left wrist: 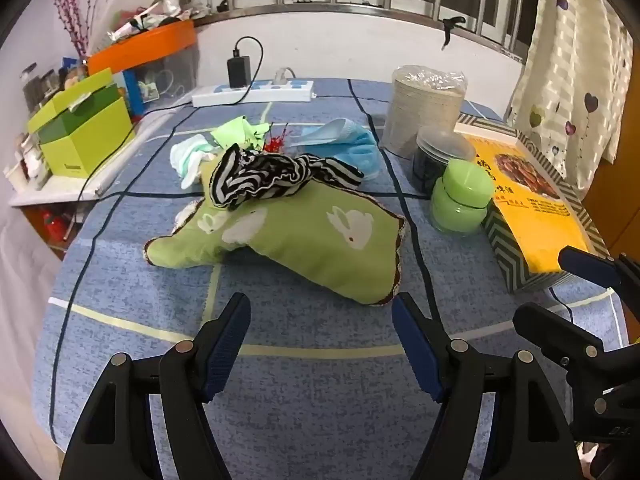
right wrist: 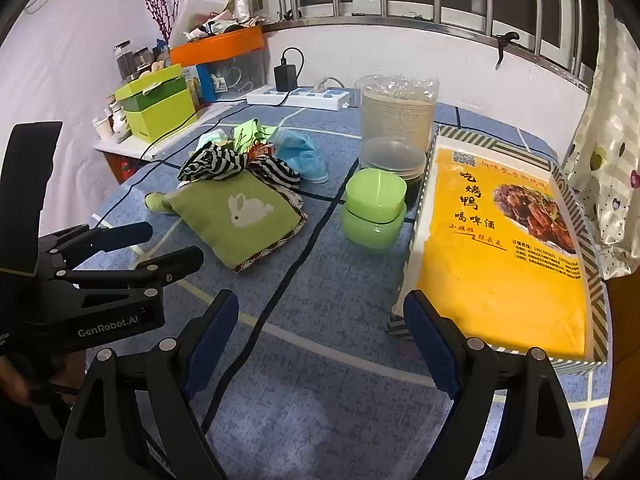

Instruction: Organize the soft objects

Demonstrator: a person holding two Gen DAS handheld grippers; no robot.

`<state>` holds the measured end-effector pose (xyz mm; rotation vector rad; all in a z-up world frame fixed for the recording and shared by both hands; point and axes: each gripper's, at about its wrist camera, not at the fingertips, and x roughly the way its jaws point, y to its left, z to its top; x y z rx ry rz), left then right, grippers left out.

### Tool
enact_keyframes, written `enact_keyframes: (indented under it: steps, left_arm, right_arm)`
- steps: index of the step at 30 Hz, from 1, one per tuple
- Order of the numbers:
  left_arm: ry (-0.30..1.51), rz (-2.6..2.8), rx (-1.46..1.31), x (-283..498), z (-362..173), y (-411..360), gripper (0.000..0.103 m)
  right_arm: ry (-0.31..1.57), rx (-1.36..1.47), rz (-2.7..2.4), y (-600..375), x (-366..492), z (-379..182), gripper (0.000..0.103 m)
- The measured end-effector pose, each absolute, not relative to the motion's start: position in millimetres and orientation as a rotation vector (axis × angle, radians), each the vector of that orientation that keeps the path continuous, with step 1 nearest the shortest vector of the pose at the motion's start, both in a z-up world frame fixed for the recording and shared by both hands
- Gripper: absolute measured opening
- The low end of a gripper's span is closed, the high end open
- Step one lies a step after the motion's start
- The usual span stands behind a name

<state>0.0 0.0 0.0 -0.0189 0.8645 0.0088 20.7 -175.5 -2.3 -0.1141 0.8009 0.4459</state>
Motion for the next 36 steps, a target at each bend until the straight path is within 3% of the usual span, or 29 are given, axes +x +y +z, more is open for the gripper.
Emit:
enact_keyframes:
  steps: [36]
  left_arm:
    - [0.894, 0.008, -0.046, -1.5, -4.3, 4.7, 0.073]
  right_arm:
    - [0.811, -0.102, 0.442, -178.5, 24.3, -4.5, 0.085]
